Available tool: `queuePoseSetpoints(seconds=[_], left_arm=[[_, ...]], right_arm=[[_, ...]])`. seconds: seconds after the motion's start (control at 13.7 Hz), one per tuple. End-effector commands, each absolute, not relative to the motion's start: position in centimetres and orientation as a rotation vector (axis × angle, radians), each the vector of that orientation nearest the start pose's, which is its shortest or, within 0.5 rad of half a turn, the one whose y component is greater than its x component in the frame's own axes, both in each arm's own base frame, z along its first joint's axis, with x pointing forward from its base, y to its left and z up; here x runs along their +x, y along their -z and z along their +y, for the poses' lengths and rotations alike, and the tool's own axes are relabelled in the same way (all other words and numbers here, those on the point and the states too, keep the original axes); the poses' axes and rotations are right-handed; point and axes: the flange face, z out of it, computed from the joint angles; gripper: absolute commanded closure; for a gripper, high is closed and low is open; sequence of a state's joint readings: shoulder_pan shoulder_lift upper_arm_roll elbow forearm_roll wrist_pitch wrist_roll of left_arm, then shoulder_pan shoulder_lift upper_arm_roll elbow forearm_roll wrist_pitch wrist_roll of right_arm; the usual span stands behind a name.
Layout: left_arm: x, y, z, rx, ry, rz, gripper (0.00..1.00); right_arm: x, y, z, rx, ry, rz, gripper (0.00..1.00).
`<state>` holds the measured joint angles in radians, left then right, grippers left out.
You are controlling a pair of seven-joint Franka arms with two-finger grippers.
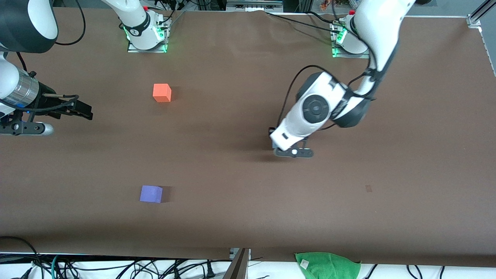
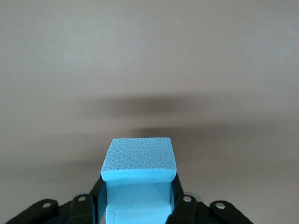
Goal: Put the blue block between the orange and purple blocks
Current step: 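Carry the light-blue cube with the left gripper toward the table middle, then lower the light-blue cube onto the table and open the left gripper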
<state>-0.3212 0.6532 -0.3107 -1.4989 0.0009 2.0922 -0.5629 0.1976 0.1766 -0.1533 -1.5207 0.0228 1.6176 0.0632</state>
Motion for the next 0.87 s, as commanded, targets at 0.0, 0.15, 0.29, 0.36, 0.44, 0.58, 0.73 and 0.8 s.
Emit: queuePoseSetpoints(seconds=[0.0,0.15,0.29,0.36,0.44,0.58,0.73,0.8], left_arm=[[60.2,-28.7,-41.7,-3.303,-0.166,0.026,0.43],[60.0,-27.6,-42.6,-3.317,-0.154,-0.005,0.43],[59.7,-26.9,-43.3,-3.319,-0.158,-0.040,0.44],[59.7,-26.4,-43.3,-3.314,-0.171,-0.062,0.44],[59.6,-26.1,-43.3,-3.313,-0.179,-0.082,0.44],[59.5,-25.5,-43.4,-3.304,-0.202,-0.168,0.44],[59.3,-24.5,-43.6,-3.291,-0.221,-0.181,0.44],[59.2,-23.8,-43.5,-3.287,-0.236,-0.184,0.44]], right_arm=[[60.4,-55.1,3.4,-3.134,-0.134,0.031,0.00],[60.4,-55.0,3.4,-3.133,-0.137,0.032,0.00],[60.4,-55.0,3.3,-3.132,-0.137,0.034,0.00],[60.4,-55.0,3.3,-3.132,-0.137,0.034,0.00],[60.4,-55.0,3.3,-3.134,-0.139,0.034,0.00],[60.4,-55.0,3.3,-3.132,-0.139,0.034,0.00],[60.4,-55.0,3.3,-3.132,-0.139,0.034,0.00],[60.4,-55.0,3.3,-3.132,-0.139,0.036,0.00]])
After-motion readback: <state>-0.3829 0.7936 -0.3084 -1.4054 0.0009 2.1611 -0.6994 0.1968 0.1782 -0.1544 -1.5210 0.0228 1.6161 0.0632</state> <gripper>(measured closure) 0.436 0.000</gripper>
